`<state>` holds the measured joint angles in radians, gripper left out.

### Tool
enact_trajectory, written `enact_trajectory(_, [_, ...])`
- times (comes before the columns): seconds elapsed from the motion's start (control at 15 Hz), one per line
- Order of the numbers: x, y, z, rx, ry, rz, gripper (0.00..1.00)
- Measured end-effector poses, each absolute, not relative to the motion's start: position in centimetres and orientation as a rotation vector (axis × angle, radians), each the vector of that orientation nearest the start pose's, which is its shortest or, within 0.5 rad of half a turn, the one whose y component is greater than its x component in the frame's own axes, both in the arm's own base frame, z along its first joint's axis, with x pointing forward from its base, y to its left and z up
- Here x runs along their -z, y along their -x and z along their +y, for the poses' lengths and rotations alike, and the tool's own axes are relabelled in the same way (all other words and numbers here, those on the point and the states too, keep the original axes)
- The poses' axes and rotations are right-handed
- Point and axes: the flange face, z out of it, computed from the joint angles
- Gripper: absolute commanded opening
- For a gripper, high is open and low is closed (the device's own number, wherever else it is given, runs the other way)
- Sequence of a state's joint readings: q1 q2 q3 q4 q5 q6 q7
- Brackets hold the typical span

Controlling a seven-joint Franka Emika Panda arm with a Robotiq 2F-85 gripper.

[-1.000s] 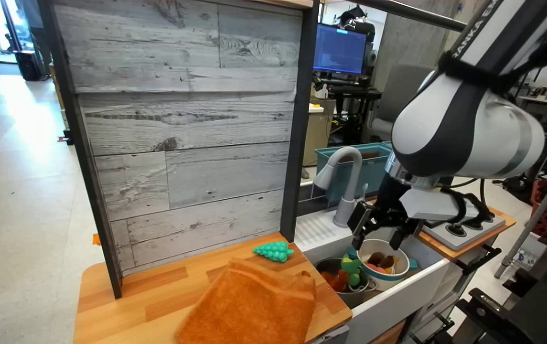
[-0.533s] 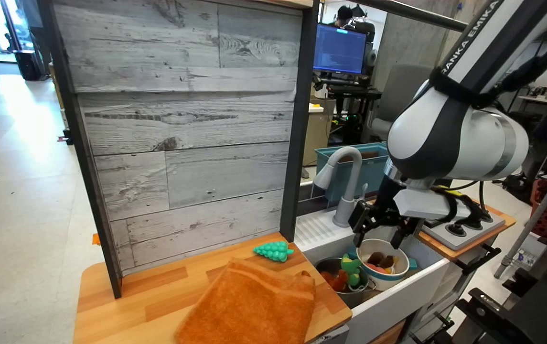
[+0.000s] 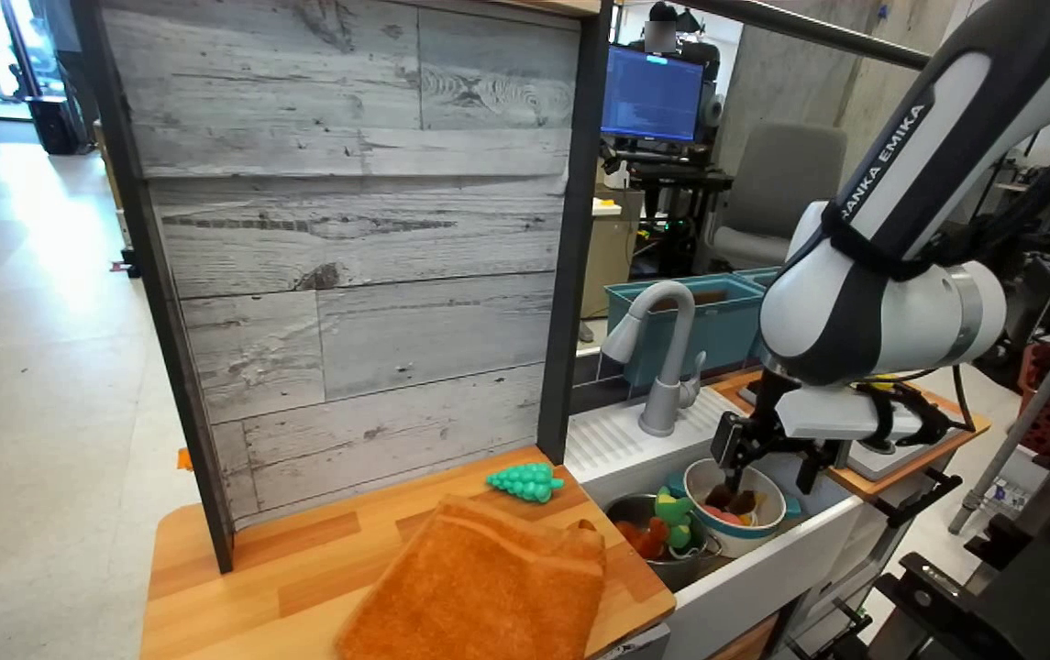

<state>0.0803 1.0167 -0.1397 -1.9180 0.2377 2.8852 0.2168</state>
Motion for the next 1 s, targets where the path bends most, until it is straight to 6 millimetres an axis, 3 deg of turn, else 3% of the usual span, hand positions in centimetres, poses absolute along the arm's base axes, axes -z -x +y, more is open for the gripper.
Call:
enact_trajectory(0.2, [4.0,-56.5,-4.0,0.037,3.131,0.656,1.0])
enact_trajectory(0.53, [4.5,-58.6,-1.6,0.103,3.147,0.609,1.0])
enact_trajectory(0.73, [5.5,-58.7,-1.8,0.099,3.152,0.63,0.67])
enact_trajectory(0.93, [6.4,-58.3,-2.3,0.082,3.154,0.647,0.42])
enact_trajectory(1.0, [6.6,-58.3,-2.4,0.08,3.155,0.65,0.5])
